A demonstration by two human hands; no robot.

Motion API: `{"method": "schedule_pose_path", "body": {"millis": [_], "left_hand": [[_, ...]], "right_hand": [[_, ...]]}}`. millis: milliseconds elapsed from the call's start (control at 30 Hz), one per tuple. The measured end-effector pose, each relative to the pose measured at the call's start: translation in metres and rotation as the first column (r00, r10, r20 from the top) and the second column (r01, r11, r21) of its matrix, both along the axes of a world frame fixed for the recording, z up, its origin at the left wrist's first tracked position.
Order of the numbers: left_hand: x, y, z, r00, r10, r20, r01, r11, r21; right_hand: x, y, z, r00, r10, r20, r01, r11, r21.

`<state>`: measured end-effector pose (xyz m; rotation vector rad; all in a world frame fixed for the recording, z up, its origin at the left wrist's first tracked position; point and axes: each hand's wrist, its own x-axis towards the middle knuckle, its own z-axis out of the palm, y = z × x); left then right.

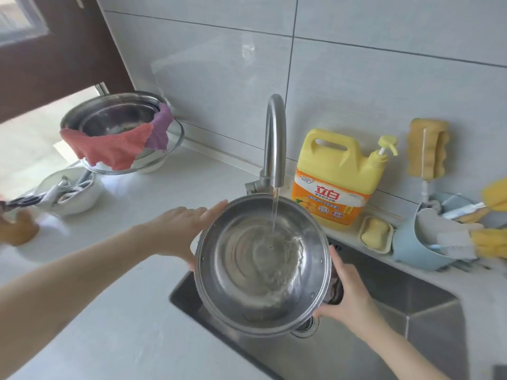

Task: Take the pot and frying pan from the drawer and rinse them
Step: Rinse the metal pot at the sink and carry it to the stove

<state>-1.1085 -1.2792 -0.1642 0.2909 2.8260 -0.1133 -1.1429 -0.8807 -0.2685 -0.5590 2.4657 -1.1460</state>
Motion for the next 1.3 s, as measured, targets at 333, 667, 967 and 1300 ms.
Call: {"method": "schedule_pose_path", "body": {"millis": [333, 667, 967, 1300], "left_hand": [[0.015, 0.052, -0.087, 0.656, -0.043, -0.754, 0.215, 0.968, 0.132], [0.006, 0.08, -0.063, 0.357, -0.081, -0.931, 0.354, 0.934, 0.054], [0.014, 0.077, -0.07, 0.394, -0.123, -0.911, 0.339, 0.941, 0.02], [0.045, 0.022, -0.122, 0.573, -0.017, -0.819, 0.123, 0.99, 0.066]], "right_hand": [[-0.003, 0.063, 0.041, 0.803, 0.064, -0.592, 0.132, 0.95, 0.282], [0.017, 0.101, 0.09, 0.422, 0.098, -0.901, 0.148, 0.973, 0.175], [0.019, 0.101, 0.087, 0.47, 0.117, -0.875, 0.15, 0.966, 0.21], [-0.012, 0.028, 0.047, 0.701, 0.234, -0.674, -0.009, 0.947, 0.32]]}}
